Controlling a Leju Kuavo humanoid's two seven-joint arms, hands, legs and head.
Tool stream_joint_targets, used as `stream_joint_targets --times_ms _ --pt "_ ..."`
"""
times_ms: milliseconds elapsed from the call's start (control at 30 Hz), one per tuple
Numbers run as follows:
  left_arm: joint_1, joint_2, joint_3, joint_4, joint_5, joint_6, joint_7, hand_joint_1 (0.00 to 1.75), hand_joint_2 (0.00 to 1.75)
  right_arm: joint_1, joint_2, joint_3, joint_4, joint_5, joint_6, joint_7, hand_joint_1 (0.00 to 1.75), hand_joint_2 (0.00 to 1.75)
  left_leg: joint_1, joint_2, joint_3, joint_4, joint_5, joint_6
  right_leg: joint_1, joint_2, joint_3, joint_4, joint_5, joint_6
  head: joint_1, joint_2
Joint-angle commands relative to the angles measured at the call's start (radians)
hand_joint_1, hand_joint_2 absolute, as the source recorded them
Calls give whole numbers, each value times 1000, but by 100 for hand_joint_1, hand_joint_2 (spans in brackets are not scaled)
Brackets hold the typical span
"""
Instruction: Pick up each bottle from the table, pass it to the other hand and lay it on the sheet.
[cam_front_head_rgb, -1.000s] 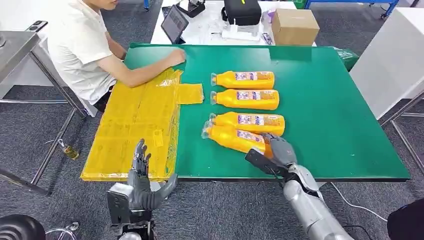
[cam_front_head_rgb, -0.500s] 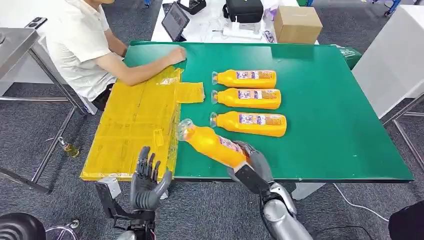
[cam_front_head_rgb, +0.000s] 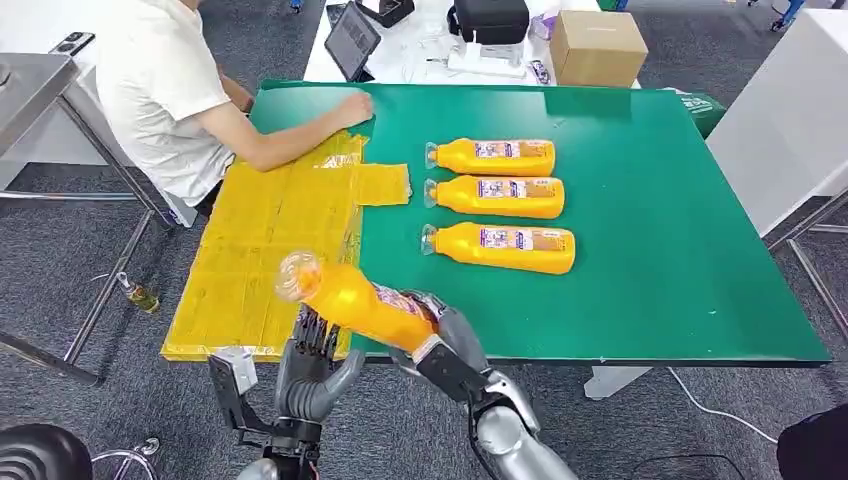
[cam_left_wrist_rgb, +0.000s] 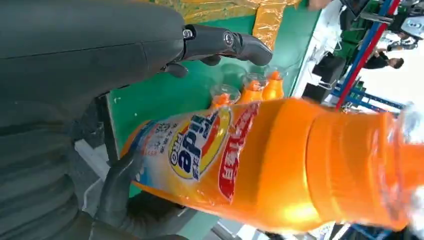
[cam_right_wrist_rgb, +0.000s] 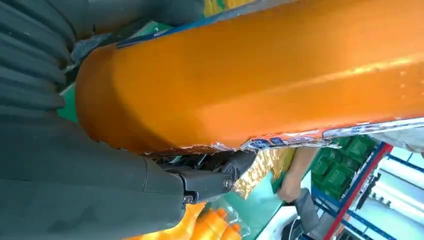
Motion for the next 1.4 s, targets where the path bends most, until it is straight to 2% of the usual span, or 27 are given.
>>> stream_joint_targets --times_ms 33,167,233,300,433,500,600,800,833,867,933,1100,1133,1167,1200,1333,1367,1400 --pt "-49 29 -48 66 -41 -9 4 0 175 -119 53 166 202 27 13 26 175 175 0 4 5 -2 -1 1 1 2 4 -1 0 -3 0 0" --pt "-60 21 -28 61 -26 -20 15 0 175 -138 51 216 197 81 -32 16 175 175 0 2 4 -1 -1 2 1 0 3 -1 -1 -3 0 0" --pt "-62 9 -2 59 55 -69 58 0 175 -138 48 252 177 115 -59 10 175 175 0 2 5 -1 -1 2 1 0 3 -1 -1 -3 0 0" --pt "-61 2 6 56 47 -47 46 0 175 -134 48 284 172 154 -93 13 175 175 0 3 5 -1 -1 2 1 1 3 0 -1 -2 0 0" --pt "-63 -10 18 61 87 -66 62 0 175 -126 49 295 164 143 -88 15 175 175 0 0 2 -1 0 1 0 -2 1 0 -1 -2 0 0" --pt "-56 -17 16 46 91 -68 53 0 175 -119 52 310 169 140 -91 9 175 175 0 0 5 -1 -1 2 1 -2 5 -1 -2 -3 0 0" --pt "-66 -5 20 43 157 -112 101 0 175 -117 50 335 180 150 -115 -10 175 175 0 -1 5 -1 -1 2 1 -3 4 -1 -2 -3 0 0" --pt "-71 1 31 48 186 -136 103 3 175 -113 45 339 180 138 -128 -21 175 175 0 -1 2 -1 0 1 1 -2 1 0 -1 -2 0 0" --pt "-75 -2 35 48 193 -146 97 157 175 -109 44 342 177 130 -120 -24 175 175 0 -1 4 -1 -1 2 1 -3 3 -1 -2 -3 0 0" --pt "-75 -2 35 48 193 -146 97 175 175 -109 44 342 177 130 -120 -24 169 175 0 -1 2 -1 0 1 1 -2 1 0 -1 -2 0 0" --pt "-77 -4 39 42 189 -156 80 175 175 -104 43 345 179 119 -108 -31 150 175 0 -2 4 -1 -1 2 1 -4 4 -1 -2 -3 0 0" --pt "-79 -6 39 40 190 -155 82 175 175 -102 44 346 180 118 -107 -32 150 175 0 -1 3 -1 -1 2 1 -3 3 -1 -2 -3 0 0" --pt "-77 -7 39 36 190 -158 80 175 175 -104 44 347 181 116 -103 -34 140 175 0 -2 6 -1 -2 2 1 -5 5 -1 -3 -4 0 0" --pt "-72 -5 40 27 196 -174 74 175 175 -104 43 350 185 113 -94 -35 45 175 0 -2 3 -1 -1 1 1 -4 2 -1 -2 -2 0 0" --pt "-66 -3 44 16 202 -188 69 175 175 -102 42 351 191 110 -86 -32 0 175 0 -1 3 -1 -1 2 1 -3 2 -1 -2 -2 0 0" --pt "-38 -1 70 -21 210 -212 62 175 175 -67 59 323 187 74 -76 -31 0 175 0 -1 3 -1 -1 2 1 -3 2 -1 -2 -2 -1 0" --pt "-31 -1 80 -31 210 -215 58 175 175 -60 61 318 186 73 -91 -30 0 0 0 -1 5 -1 -2 2 1 -4 4 -1 -2 -3 0 0" --pt "-23 -1 90 -42 210 -217 51 175 175 -52 61 310 184 67 -102 -31 0 0 0 -1 5 -1 -2 2 1 -4 4 -1 -2 -3 0 0"
